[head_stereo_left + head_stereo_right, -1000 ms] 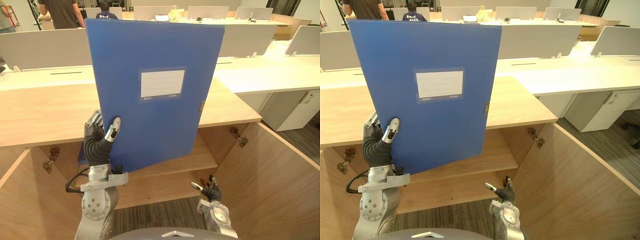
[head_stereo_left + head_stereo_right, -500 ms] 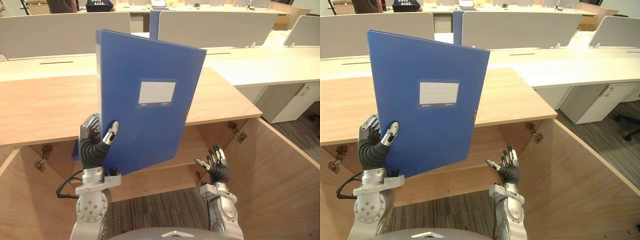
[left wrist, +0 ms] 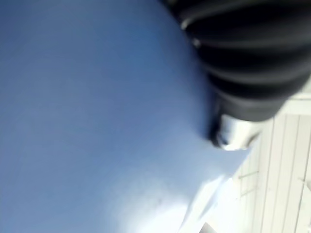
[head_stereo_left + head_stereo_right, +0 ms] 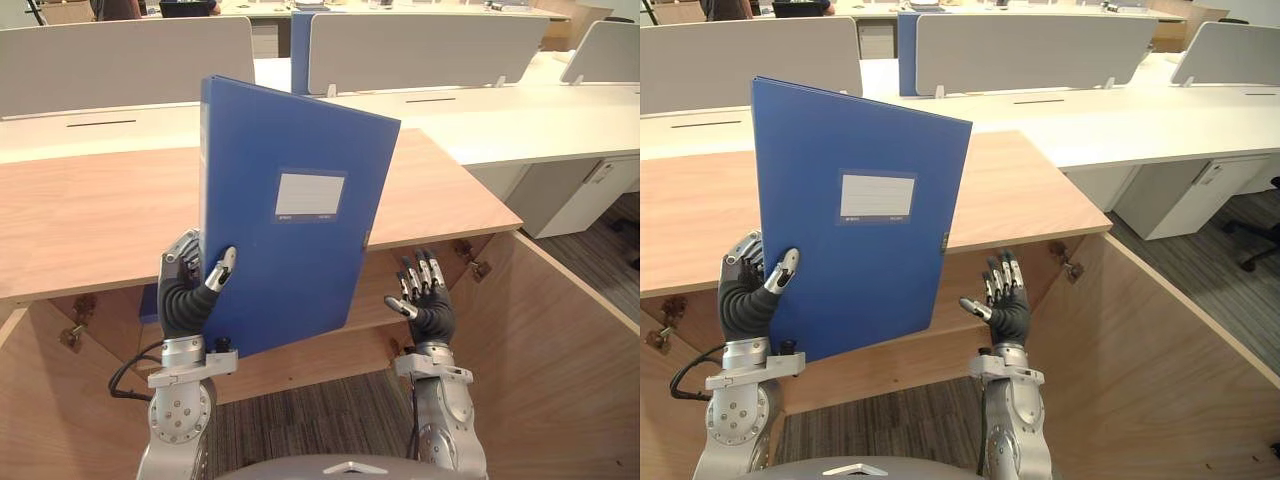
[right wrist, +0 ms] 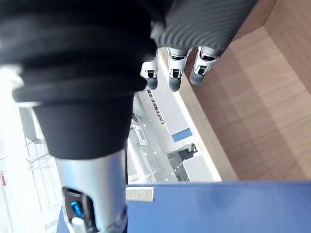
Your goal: Walk over to the cabinet, pick up the folder, carry it to the office cabinet, place the folder inside the office cabinet, then close the office cabinet door
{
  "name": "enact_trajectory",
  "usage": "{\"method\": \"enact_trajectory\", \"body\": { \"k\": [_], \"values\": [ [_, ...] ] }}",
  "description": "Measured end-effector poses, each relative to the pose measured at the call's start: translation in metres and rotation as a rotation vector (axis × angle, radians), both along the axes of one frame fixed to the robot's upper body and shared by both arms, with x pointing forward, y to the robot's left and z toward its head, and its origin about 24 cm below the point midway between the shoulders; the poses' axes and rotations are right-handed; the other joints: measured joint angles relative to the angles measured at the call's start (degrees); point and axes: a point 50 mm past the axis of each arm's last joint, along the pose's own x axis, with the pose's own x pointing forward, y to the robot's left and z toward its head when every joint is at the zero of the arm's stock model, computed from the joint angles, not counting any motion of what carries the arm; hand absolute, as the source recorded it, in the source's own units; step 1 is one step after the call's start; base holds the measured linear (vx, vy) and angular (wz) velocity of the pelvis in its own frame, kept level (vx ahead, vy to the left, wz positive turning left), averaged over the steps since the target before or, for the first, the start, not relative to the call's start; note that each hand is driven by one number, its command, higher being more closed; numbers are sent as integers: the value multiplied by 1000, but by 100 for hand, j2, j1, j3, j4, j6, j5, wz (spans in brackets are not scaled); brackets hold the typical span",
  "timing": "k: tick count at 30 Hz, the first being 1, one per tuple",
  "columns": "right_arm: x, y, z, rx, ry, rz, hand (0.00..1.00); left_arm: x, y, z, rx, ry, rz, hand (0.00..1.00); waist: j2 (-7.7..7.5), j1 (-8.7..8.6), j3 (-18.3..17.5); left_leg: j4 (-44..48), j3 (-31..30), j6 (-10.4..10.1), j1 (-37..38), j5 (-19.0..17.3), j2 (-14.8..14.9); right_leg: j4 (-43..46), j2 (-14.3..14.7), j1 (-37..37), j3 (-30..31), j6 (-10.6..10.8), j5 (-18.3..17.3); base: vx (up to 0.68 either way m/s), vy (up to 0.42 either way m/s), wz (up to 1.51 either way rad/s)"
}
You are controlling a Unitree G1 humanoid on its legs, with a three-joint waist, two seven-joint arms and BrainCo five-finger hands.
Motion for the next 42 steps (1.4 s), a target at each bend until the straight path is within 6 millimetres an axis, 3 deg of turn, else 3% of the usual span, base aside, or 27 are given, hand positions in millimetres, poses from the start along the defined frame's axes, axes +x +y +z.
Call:
{"method": "enact_trajectory", "body": {
  "k": [14, 35, 36, 42],
  "values": [
    [17, 28, 25, 48, -143, 201, 0, 3, -10, 5, -45, -35, -113, 100, 1, 70, 1, -28, -30, 45, -35, 26, -15, -31, -11, 0, -35, -2, 7, 2, 0, 1],
    [24, 26, 28, 13, -185, 329, 0, 7, -8, 12, -86, -77, -227, 100, -9, 90, -14, -33, -166, 115, -98, 92, -102, 46, -95, -19, -167, -32, -39, -5, 3, 3],
    [24, 26, 27, 11, -184, 343, 100, 7, -7, 12, -86, -77, -238, 100, -14, 91, -20, -33, -170, 117, -104, 99, -101, 46, -95, -21, -171, -32, -38, 0, 0, 0],
    [23, 24, 23, -47, -165, 428, 100, 7, -4, 12, -96, -75, -320, 100, -47, 108, -105, -32, -174, 125, -177, 122, -101, 47, -94, -96, -173, -36, -32, 0, 0, 0]
  ]
}}
